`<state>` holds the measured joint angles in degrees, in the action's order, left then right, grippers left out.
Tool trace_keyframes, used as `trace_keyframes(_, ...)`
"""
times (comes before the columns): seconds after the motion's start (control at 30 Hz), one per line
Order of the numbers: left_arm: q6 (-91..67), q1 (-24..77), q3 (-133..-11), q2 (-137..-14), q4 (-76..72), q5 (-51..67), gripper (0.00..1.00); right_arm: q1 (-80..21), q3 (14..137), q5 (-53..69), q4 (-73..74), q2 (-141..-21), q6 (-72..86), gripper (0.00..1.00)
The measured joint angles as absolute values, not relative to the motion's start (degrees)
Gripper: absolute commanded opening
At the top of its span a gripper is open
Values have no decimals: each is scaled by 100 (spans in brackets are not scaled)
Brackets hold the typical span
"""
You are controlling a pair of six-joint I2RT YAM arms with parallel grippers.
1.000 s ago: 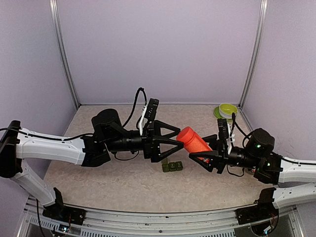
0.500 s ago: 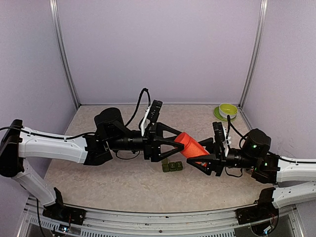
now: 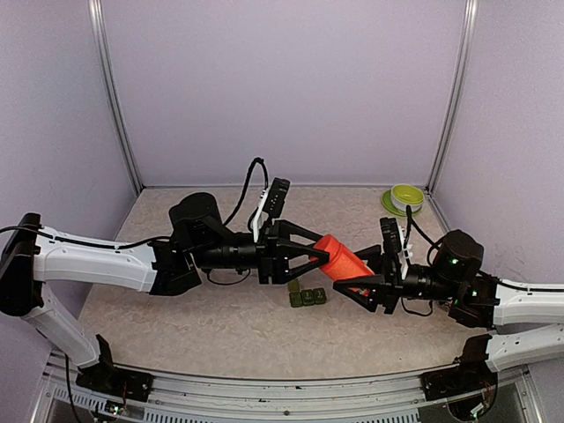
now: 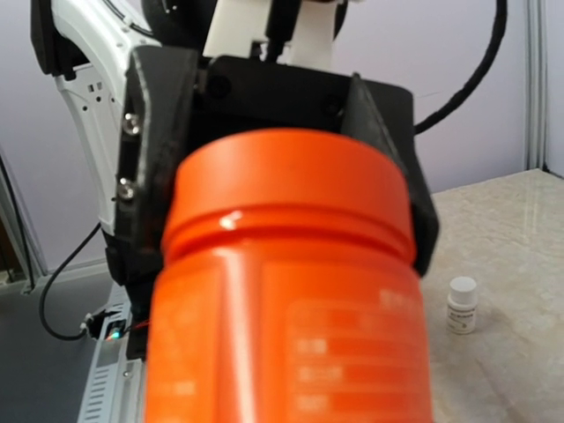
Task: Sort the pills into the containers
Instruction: Unscrew the lid of the pill bottle from the pill bottle.
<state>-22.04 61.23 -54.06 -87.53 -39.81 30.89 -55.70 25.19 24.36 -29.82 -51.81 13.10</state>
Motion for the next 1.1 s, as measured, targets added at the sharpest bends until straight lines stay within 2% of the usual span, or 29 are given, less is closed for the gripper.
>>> trace_keyframes(0.5,-2749,6296,-5404,-8755,-3566,2502,51,-5583,2152,1946,-2930,-4928,491,18)
trace_keyframes(0.7,-3098,6340,-5404,-8766,-3457,2290,68,-5594,2043,1719,-2952,-4906,314,18)
trace_keyframes(0.83,-3168,6309,-5404,-8766,-3625,2261,90,-5570,1997,1568,-2971,-4884,307,17)
trace_keyframes(0.9,-3129,6309,-5402,-8759,-3752,2290,98,-5570,1997,1579,-2976,-4884,340,17)
trace_keyframes(1.1,-2976,6307,-5402,-8757,-4093,2526,99,-5570,1997,1865,-3116,-5019,591,17)
